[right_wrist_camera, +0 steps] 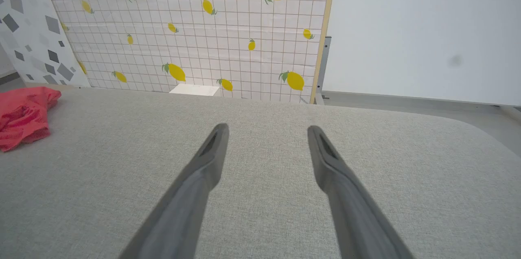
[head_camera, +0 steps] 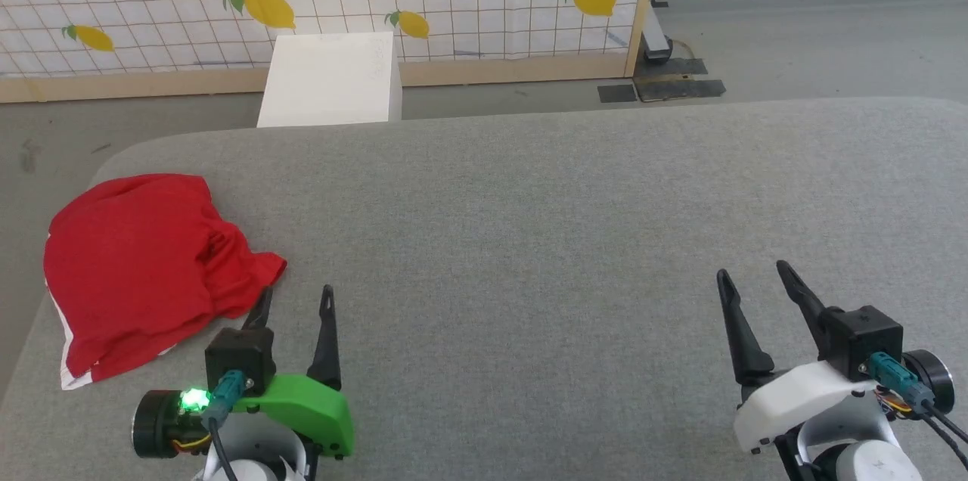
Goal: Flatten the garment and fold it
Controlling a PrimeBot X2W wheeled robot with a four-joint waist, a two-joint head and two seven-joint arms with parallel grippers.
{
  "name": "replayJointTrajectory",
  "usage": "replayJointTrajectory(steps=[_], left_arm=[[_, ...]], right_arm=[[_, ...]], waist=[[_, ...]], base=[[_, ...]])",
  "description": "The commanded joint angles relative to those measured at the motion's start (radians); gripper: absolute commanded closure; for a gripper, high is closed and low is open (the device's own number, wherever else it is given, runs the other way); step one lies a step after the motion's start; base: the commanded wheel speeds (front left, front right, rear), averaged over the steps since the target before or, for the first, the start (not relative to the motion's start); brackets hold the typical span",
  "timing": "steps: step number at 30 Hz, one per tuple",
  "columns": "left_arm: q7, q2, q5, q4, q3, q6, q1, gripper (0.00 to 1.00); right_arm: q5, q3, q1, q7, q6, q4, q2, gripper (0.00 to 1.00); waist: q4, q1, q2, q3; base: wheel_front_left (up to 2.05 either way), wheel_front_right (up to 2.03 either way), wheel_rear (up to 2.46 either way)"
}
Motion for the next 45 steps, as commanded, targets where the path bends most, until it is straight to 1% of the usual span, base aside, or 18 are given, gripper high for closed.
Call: replayJointTrajectory(steps=[1, 20, 26, 30, 31, 45], left_arm=[[-0.012, -0.001, -0.012, 0.006, -0.004, 0.006, -0.003, 0.0], [-0.05, -0.002, -0.039, 0.034, -0.033, 0.018, -0.004, 0.0], [-0.063, -0.002, -0.052, 0.043, -0.037, 0.026, -0.004, 0.0], [-0.071, -0.002, -0.058, 0.046, -0.036, 0.032, -0.001, 0.0], [-0.075, -0.002, -0.061, 0.048, -0.035, 0.034, 0.0, 0.0], [-0.104, -0.003, -0.075, 0.058, -0.029, 0.047, 0.013, 0.0]], right_arm=[[0.012, -0.004, 0.01, -0.012, 0.0, 0.008, 0.0, 0.0], [0.032, -0.01, 0.016, -0.051, -0.001, 0.045, 0.0, 0.0], [0.037, -0.012, 0.019, -0.063, -0.001, 0.059, 0.0, 0.0], [0.042, -0.011, 0.02, -0.071, -0.001, 0.068, 0.0, 0.0], [0.044, -0.011, 0.02, -0.076, -0.001, 0.073, 0.0, 0.0], [0.064, 0.001, 0.022, -0.105, -0.001, 0.109, 0.0, 0.0]], waist=[[0.0, 0.0, 0.0021, 0.0], [0.003, 0.0, 0.0038, -0.002], [0.015, 0.0, 0.0044, -0.003], [0.034, 0.0, 0.0048, -0.004], [0.05, 0.0, 0.005, -0.003], [0.165, 0.0, 0.0062, -0.003]], base=[[0.0, 0.0, 0.0], [0.0, 0.0, 0.0], [0.0, 0.0, 0.0], [0.0, 0.0, 0.0], [0.0, 0.0, 0.0], [0.0, 0.0, 0.0]])
